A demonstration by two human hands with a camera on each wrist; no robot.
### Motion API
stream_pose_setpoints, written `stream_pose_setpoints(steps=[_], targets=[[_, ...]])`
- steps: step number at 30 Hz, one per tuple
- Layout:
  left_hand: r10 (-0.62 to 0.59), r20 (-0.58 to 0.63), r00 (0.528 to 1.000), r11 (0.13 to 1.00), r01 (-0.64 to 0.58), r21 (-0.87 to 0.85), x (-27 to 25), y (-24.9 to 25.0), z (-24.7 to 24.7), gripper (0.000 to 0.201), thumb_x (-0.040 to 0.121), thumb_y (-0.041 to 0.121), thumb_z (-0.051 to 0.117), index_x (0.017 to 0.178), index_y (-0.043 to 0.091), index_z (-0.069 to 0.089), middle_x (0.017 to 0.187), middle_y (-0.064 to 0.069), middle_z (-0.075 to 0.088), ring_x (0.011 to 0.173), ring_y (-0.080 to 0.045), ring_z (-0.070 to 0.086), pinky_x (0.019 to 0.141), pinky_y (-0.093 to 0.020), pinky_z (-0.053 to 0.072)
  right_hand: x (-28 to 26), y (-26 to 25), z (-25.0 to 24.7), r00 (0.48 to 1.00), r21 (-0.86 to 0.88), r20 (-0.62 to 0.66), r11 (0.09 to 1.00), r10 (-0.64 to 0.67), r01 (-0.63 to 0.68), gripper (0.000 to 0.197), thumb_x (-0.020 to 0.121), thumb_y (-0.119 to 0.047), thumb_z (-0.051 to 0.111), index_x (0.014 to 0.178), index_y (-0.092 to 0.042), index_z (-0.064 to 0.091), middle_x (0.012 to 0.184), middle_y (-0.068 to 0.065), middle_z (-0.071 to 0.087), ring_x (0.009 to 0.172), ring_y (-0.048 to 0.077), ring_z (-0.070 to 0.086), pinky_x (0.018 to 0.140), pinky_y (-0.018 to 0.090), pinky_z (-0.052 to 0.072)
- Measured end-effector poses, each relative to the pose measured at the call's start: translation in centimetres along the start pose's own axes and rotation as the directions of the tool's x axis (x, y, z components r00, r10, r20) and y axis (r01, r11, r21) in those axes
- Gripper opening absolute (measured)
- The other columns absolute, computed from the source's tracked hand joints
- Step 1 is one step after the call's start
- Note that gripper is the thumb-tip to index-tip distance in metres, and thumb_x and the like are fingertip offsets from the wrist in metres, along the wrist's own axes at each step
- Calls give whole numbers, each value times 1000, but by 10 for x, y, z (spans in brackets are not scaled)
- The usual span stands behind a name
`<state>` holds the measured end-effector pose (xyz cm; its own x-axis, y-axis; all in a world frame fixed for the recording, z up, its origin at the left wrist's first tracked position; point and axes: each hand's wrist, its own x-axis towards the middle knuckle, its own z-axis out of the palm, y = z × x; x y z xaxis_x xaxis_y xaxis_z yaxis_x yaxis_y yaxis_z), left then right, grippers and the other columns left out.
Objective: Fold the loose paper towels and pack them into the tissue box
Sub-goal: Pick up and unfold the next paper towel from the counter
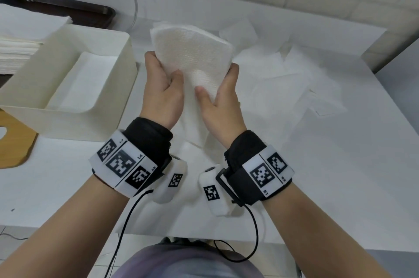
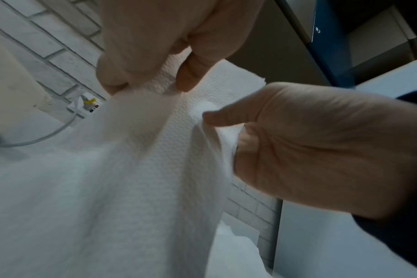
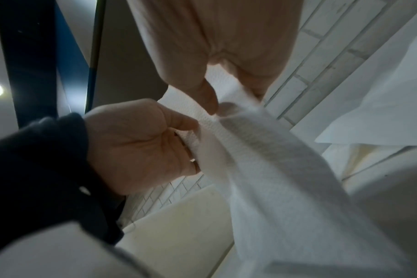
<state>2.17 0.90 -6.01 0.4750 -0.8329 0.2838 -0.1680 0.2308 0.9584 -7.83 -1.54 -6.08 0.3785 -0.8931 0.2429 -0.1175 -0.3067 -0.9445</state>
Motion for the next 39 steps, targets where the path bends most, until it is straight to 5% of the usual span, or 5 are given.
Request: stream_pose_setpoints(steps=[10, 21, 27, 34, 39], targets=[[57, -4, 998, 993, -57, 99, 2, 0, -1, 26, 91, -5, 41, 107, 12, 28, 95, 13, 44, 86, 5, 49, 74, -2, 41, 9, -9, 7, 977, -83, -184, 992, -109, 95, 34, 89, 3, 44, 85, -29, 30, 96, 6, 48, 93, 26, 53, 79, 28, 45], [-140, -46, 989, 990, 140, -3, 6, -15, -4, 43, 82, -12, 40, 110, 16, 25, 96, 8, 42, 85, 1, 47, 78, -17, 43, 11, 4, -6, 996, -140, -53, 987, 78, -84, 17, 93, -2, 41, 109, -8, 39, 81, -11, 48, 76, 9, 51, 61, 4, 39], [255, -56, 965, 895, -214, 392, 17, 2, -36, 78, 67, 5, 53, 137, 0, 19, 133, -11, 31, 127, -19, 32, 110, -26, 25, 18, -25, -30, 984, -563, 175, 816, -36, 130, 21, 93, -5, 44, 112, -7, 50, 103, 5, 59, 93, 22, 57, 82, 35, 48], [-337, 29, 941, 938, 333, 96, 22, -20, -27, 42, 66, -1, 54, 108, 4, 57, 106, -9, 61, 107, -28, 57, 92, -34, 44, 18, -49, -28, 942, -907, 332, 286, 42, 307, 32, 87, 4, 36, 116, -8, 46, 112, 7, 52, 83, 24, 45, 60, 31, 29], [-502, 39, 864, 856, 491, 160, 19, -42, -24, 44, 71, 1, 49, 114, -3, 54, 110, -16, 59, 107, -29, 54, 87, -32, 43, 7, -33, -9, 882, -895, 438, 184, 175, 407, 39, 86, 4, 36, 123, -8, 39, 115, 10, 50, 88, 28, 48, 56, 32, 24]])
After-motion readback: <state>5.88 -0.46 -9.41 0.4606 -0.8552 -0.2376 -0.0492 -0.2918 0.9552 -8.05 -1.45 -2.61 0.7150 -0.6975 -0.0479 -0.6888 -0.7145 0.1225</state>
